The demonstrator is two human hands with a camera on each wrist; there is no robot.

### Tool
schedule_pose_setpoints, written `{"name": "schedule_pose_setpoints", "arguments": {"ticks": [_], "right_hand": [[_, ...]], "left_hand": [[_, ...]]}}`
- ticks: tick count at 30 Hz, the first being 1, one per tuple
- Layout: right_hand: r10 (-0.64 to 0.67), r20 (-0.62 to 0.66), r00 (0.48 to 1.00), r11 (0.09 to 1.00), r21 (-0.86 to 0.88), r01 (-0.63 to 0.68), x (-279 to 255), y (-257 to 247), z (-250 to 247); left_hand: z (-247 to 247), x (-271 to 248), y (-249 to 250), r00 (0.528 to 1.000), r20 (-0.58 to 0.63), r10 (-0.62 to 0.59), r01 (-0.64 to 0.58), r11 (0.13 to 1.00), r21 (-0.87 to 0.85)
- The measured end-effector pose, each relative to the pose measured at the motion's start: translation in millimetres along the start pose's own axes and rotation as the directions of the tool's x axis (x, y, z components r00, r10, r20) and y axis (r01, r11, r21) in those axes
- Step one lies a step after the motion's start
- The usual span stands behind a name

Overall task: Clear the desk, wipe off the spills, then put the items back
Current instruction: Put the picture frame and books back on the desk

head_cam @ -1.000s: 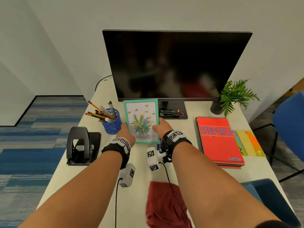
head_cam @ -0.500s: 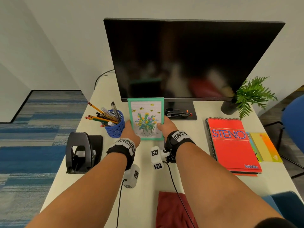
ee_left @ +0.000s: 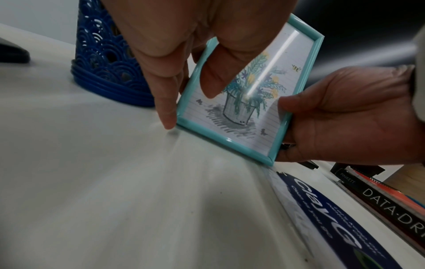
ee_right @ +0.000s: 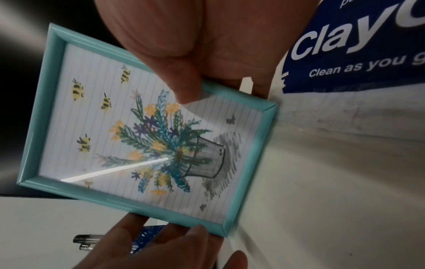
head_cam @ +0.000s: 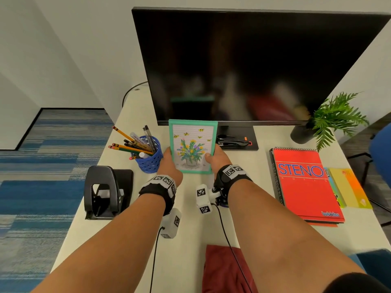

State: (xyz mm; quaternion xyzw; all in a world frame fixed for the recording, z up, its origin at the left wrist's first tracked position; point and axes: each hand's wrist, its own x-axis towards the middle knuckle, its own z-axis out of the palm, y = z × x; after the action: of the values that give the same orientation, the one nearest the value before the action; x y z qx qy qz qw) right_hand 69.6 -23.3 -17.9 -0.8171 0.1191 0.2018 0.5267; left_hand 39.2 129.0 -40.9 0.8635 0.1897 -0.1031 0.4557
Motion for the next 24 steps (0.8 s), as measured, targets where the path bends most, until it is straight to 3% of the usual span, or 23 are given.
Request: {"name": "schedule_pose_setpoints", "arguments": {"ticks": [9, 17, 24], "right_hand": [[0.014, 0.038, 0.999, 0.997, -0.077, -0.011, -5, 3, -6], [0.002, 0.039, 0.999, 1.000, -0.026, -0.001, -19, 7, -14], [0.027, -0.032, 0.999, 0.997, -0.074, -0.030, -36, 18, -45]], "left_hand": [[9, 11, -17, 0.999, -0.023, -0.037, 0.038, 0.997, 0.068], [7, -10, -9, 0.997, -0.042, -0.065, 0.069, 0.992, 0.106], [10, -34, 6, 0.996, 0.011, -0.087, 0.084, 0.984, 0.158]]}}
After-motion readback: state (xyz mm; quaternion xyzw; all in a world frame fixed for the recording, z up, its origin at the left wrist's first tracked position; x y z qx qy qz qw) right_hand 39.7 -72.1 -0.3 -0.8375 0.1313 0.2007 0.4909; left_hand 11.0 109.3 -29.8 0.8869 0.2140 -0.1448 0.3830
